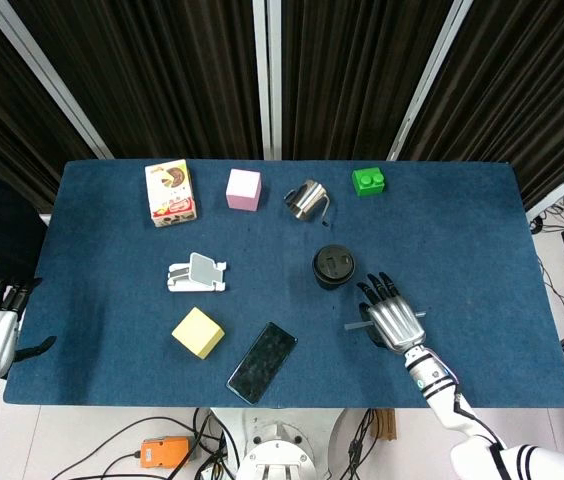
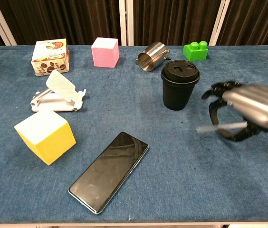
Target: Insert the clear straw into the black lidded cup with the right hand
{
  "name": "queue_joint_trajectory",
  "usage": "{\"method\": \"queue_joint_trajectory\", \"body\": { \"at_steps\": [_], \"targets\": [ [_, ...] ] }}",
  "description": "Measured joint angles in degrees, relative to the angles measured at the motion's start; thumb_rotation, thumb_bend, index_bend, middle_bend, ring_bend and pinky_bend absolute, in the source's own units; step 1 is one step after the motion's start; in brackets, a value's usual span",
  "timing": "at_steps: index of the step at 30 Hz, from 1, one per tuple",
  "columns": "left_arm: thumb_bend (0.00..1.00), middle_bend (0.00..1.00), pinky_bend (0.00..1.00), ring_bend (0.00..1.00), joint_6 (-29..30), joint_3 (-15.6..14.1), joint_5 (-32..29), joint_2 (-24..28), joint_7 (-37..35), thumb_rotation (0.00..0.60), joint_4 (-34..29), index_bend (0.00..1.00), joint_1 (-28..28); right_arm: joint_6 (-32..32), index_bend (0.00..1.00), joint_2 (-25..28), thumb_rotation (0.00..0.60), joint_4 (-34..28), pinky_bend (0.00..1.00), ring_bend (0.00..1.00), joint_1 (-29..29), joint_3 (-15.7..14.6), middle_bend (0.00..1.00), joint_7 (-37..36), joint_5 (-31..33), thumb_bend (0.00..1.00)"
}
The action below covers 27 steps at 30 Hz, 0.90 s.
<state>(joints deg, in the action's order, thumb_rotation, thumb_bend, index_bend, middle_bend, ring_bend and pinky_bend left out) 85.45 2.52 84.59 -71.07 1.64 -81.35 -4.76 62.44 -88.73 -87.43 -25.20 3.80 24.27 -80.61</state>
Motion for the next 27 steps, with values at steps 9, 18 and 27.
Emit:
{"method": "queue_joint_trajectory", "body": {
  "at_steps": [9, 18, 27],
  "targets": [
    [0.06, 0.17, 0.0, 0.07, 0.18, 0.18, 0.39, 0.73, 1.45, 0.6, -1.89, 0.15, -0.26, 4.56, 0.7, 8.76, 0.6, -9.82, 0.07, 0.04, 0.11, 4.42, 0.24, -24.02, -3.62, 0.61],
    [0.06, 0.17, 0.0, 0.07, 0.27, 0.35, 0.71, 1.49, 2.62, 0.6, -3.66, 0.15, -0.55, 6.69, 0.71, 11.0, 0.6, -11.68, 0.08, 0.05, -4.05, 13.15, 0.25, -50.44, -3.47, 0.61],
    [0.06, 0.17, 0.0, 0.07, -0.85, 0.19, 0.71, 1.27, 3.06, 0.6, -3.94, 0.15, -1.16, 5.47, 0.7, 1.83, 0.6, -2.44, 0.08, 0.05, -10.13, 17.19, 0.25, -57.63, 0.42, 0.61]
  ]
}}
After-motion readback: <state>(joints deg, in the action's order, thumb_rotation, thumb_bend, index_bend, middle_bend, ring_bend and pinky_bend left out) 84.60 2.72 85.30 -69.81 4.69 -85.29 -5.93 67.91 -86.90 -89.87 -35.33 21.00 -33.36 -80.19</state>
